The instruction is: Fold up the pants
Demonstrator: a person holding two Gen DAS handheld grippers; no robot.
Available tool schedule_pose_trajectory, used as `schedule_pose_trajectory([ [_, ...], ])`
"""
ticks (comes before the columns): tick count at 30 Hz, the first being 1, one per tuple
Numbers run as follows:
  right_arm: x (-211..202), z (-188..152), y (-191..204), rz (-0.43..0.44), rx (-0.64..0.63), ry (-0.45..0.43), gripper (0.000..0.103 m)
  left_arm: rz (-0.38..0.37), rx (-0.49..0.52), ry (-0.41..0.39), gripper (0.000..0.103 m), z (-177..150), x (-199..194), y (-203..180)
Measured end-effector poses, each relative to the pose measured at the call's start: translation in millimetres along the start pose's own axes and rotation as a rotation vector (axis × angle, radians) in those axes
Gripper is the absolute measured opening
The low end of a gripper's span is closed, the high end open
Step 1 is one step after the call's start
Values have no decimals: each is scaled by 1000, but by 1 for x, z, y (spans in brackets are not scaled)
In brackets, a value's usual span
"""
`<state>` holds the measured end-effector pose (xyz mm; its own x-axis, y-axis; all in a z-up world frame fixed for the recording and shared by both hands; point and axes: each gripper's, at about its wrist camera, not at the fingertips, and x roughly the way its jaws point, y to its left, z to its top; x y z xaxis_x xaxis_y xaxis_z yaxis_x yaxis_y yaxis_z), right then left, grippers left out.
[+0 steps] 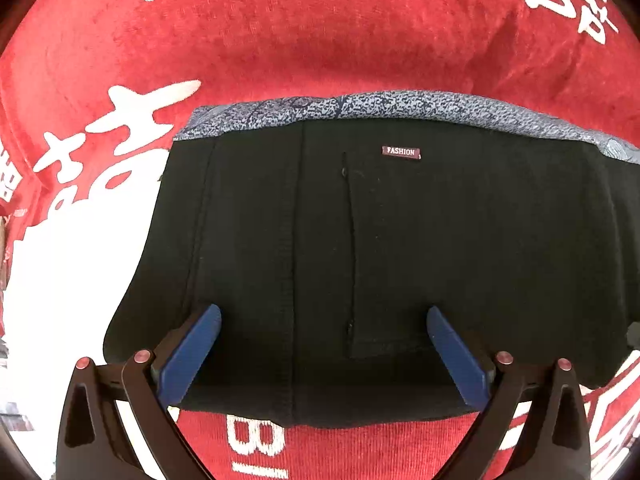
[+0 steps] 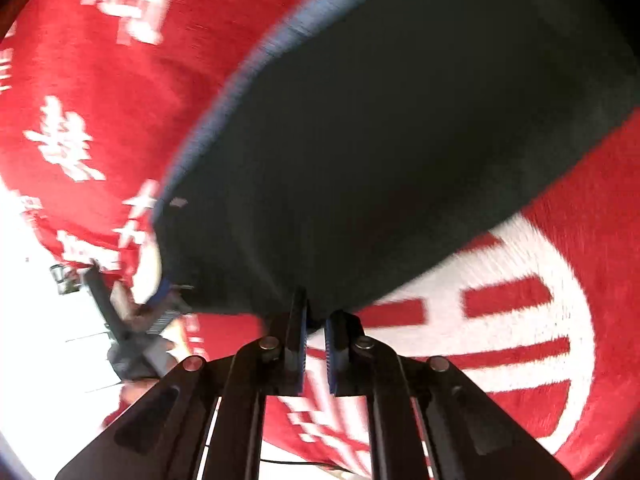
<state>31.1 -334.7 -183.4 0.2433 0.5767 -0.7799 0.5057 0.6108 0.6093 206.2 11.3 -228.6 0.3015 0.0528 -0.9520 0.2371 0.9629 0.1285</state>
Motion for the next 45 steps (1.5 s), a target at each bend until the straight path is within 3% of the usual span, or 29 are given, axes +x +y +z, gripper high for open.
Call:
schedule_pose_trajectory([
  [4, -8, -5, -3, 36, -24, 8, 11, 25, 7, 17, 103, 2, -5, -5],
  [6, -16, -10, -7, 1, -27, 46, 16, 27, 7, 34, 103, 2, -10, -11],
  [9, -44, -10, -13, -74, -60, 26, 17, -45, -13, 28, 103, 3, -28, -28],
  [13, -80, 11, -4, -179, -164, -86, 17, -152, 8, -9, 103, 12, -48, -76],
  [16, -90, 43, 9, -312, -262, -160, 35, -217, 11, 3, 103, 19, -49, -121],
  [17, -87, 51, 11, -359, -296, -164, 49, -222, 14, 16, 103, 19, -46, -131],
  [18, -82, 55, 11, -402, -325, -162, 55, -227, 27, 43, 103, 16, -39, -146],
  [20, -68, 59, 2, -508, -382, -123, 55, -215, 55, 89, 103, 7, -26, -163],
  [23, -68, 45, 2, -521, -477, -155, 55, -239, 1, 67, 103, -3, -21, -159],
  [26, -72, 38, -5, -488, -467, -189, 56, -280, -37, 93, 103, -2, -17, -151],
  [28, -75, 40, -9, -452, -443, -197, 61, -262, -11, 92, 103, 0, -17, -153],
  [30, -78, 41, -14, -418, -448, -168, 76, -260, -8, 99, 103, 2, -17, -150],
  [32, -75, 40, -14, -416, -478, -129, 82, -266, -19, 110, 103, 5, -15, -149],
  [35, -77, 38, -13, -405, -481, -123, 82, -258, -17, 116, 103, 8, -15, -147],
  [41, -96, 48, -33, -243, -373, -130, 82, -237, -25, 125, 103, 5, -21, -156],
  [45, -94, 50, -33, -197, -346, -119, 82, -218, -28, 131, 103, 2, -24, -169],
])
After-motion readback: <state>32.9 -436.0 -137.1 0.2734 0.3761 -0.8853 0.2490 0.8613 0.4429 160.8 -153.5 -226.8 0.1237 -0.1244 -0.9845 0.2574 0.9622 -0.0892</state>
